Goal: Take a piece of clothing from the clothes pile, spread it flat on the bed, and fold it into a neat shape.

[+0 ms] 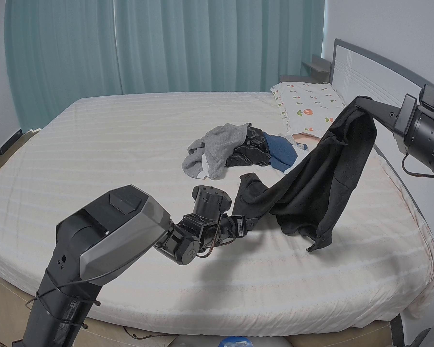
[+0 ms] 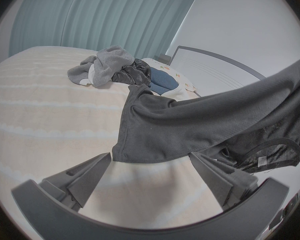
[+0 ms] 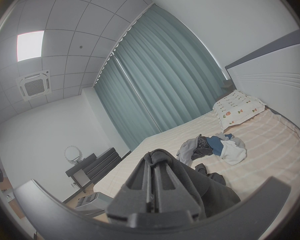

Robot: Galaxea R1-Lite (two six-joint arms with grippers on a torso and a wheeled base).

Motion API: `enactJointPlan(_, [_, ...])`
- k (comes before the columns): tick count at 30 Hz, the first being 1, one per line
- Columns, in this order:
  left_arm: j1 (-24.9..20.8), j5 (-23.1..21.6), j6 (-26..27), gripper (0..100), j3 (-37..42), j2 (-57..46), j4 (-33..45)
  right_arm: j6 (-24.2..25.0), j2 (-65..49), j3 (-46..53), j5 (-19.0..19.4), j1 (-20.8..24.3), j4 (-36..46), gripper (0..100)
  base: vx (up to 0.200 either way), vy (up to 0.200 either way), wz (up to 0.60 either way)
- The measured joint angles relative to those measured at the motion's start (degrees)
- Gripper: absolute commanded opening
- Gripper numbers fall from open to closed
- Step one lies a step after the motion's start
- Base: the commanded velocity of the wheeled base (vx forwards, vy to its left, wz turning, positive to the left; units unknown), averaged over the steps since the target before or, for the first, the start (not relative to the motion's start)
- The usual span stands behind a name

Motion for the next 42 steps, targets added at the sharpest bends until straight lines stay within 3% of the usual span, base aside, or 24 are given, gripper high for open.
enactJointPlan(12, [0.8, 0.0, -2.0, 100, -6.3, 5.2, -0.1, 0.0, 1.1, -3.2, 0.0, -0.3, 0.4, 0, 0.000, 0.000, 0.00])
enactJointPlan(13, [0.9, 0.0, -2.1, 0, -6.5, 5.4, 0.1, 0.0, 1.2, -3.3, 0.0, -0.4, 0.4, 0, 0.000, 0.000, 0.00])
enactJointPlan(19, [1.0, -0.2, -3.7, 0, -8.2, 6.2, 2.5, 2.0, 1.5, -3.4, 0.1, -0.6, 0.2, 0, 0.000, 0.000, 0.00])
enactJointPlan(31, [1.0, -1.5, -12.0, 0, -9.8, 6.5, 2.7, 3.7, 1.8, -2.2, 0.3, -2.0, 0.2, 0, 0.000, 0.000, 0.00])
enactJointPlan(42, [3.3, -1.5, -13.1, 0, 1.7, -2.7, 2.6, 5.4, 3.3, 1.1, 1.0, -5.2, -0.3, 0, 0.000, 0.000, 0.00])
